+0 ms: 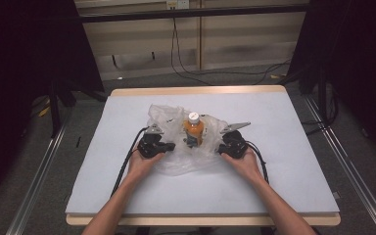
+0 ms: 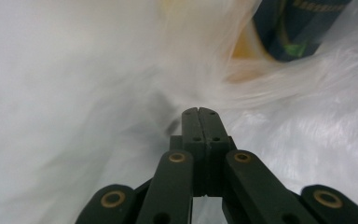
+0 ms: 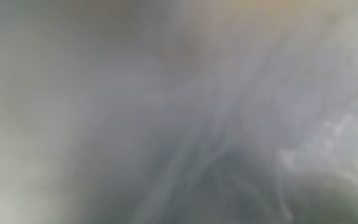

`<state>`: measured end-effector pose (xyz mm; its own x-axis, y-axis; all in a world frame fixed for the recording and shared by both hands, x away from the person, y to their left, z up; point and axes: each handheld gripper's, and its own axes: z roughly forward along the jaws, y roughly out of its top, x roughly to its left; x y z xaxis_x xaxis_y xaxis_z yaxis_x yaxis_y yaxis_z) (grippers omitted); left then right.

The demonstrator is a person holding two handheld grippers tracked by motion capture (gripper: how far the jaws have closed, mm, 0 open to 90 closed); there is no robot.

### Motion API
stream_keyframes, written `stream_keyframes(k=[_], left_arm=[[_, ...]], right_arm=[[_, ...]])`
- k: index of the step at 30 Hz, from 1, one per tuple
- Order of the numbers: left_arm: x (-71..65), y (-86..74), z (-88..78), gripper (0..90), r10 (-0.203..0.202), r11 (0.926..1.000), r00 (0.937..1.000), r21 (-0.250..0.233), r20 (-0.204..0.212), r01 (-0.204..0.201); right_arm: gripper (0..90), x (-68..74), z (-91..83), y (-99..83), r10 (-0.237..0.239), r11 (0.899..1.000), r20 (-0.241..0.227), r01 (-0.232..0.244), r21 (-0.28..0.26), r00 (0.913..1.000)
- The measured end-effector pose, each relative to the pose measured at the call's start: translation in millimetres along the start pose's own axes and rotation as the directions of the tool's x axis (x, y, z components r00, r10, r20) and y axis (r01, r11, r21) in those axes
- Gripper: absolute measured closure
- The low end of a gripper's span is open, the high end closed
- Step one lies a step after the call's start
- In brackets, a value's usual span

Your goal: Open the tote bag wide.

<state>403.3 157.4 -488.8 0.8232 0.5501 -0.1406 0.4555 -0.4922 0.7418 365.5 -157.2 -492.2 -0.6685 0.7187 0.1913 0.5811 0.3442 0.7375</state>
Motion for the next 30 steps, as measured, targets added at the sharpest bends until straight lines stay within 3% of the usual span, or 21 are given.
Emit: stream_keyframes(k=[2,3,7,10,13,19,25,28,30], left_arm=[[2.0,-3.6,-2.4,90.0,-0.018,0.9997,0.9998,-0.015,0.007,0.019],[0.7,-3.4,-4.1,90.0,-0.017,0.9999,0.9998,0.001,-0.008,0.017],[-3.4,-4.3,-7.7,90.0,0.017,0.9997,0.9998,0.017,-0.013,-0.017],[-10.0,1.6,-12.7,90.0,0.024,0.9988,0.9997,-0.043,0.006,-0.024],[-14.8,6.1,-18.9,90.0,0.033,0.9969,0.9993,-0.071,0.016,-0.032],[-26.3,10.1,-35.4,90.0,0.051,0.9904,0.9978,-0.131,0.042,-0.045],[-30.7,17.4,-49.1,90.0,0.056,0.9796,0.997,-0.196,0.053,-0.044],[-31.4,29.2,-57.0,90.0,0.061,0.9694,0.9969,-0.241,0.05,-0.047],[-31.8,33.2,-59.0,90.0,0.063,0.9672,0.9966,-0.249,0.053,-0.048]], right_arm=[[90.0,-0.8,-0.5,-0.8,0.007,1.0,-0.009,-0.007,0.002,0.9999],[90.0,0.5,-2.1,-0.1,-0.011,1.0,0.001,0.011,0.015,0.9999],[90.0,5.3,-5.3,-3.2,-0.035,0.999,0.017,0.035,0.009,0.9992],[90.0,7.3,-10.4,-5.3,-0.041,0.999,-0.014,0.041,-0.007,0.9991],[90.0,8.1,-16.6,-4.4,-0.04,0.999,-0.031,0.039,-0.031,0.9987],[90.0,20.8,-50.8,-10.6,-0.051,0.991,-0.057,0.043,-0.124,0.9971],[90.0,21.2,-77.0,-12.4,-0.04,0.984,-0.052,0.031,-0.176,0.9978],[90.0,21.5,-95.1,-6.7,-0.031,0.974,-0.045,0.02,-0.227,0.9985],[90.0,22.4,-98.8,-3.9,-0.035,0.971,-0.045,0.023,-0.239,0.9984]])
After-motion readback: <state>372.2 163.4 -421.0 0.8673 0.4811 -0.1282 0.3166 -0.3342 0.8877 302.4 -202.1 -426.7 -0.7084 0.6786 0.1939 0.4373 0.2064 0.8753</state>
